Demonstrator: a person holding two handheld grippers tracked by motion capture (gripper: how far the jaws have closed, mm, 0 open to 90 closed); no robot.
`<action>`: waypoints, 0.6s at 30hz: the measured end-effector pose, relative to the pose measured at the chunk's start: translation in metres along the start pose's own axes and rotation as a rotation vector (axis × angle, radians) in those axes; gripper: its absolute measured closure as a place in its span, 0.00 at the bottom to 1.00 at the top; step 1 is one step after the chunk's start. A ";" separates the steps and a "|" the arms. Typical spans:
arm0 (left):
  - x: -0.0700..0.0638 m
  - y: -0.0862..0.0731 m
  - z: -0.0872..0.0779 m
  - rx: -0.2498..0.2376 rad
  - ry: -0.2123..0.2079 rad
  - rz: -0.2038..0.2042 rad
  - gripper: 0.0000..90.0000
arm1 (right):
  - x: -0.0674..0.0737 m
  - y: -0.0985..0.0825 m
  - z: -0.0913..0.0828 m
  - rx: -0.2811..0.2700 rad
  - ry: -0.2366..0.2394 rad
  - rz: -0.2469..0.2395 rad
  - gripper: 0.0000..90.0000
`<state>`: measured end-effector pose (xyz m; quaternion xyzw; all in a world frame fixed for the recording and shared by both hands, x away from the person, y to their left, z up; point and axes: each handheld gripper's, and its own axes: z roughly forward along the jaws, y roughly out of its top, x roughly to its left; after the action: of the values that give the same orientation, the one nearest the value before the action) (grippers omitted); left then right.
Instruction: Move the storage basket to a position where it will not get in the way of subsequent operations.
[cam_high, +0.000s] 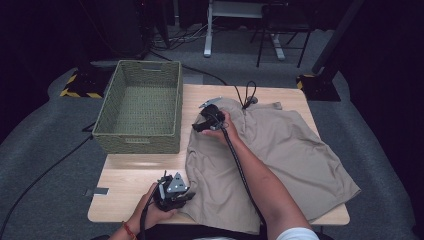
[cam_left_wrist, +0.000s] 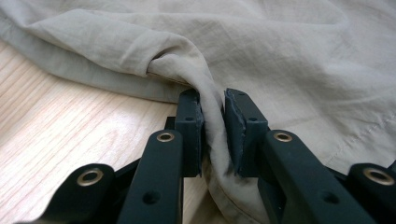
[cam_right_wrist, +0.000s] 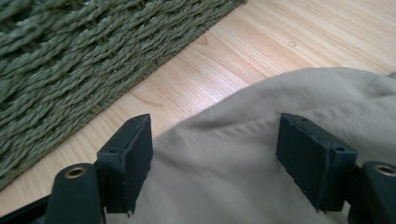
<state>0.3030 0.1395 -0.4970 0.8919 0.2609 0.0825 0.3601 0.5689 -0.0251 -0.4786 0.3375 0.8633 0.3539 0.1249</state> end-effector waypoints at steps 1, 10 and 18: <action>-0.001 0.000 0.000 0.002 0.000 0.008 0.85 | 0.001 0.000 0.002 0.005 -0.001 -0.002 0.30; -0.002 0.002 0.001 0.010 0.002 0.021 0.85 | 0.001 -0.005 0.013 0.064 -0.054 0.017 0.30; -0.002 0.003 0.002 0.009 0.002 0.021 0.85 | -0.003 -0.005 0.002 0.120 -0.033 0.005 0.70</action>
<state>0.3028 0.1354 -0.4963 0.8961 0.2521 0.0862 0.3549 0.5697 -0.0287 -0.4832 0.3524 0.8799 0.2962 0.1176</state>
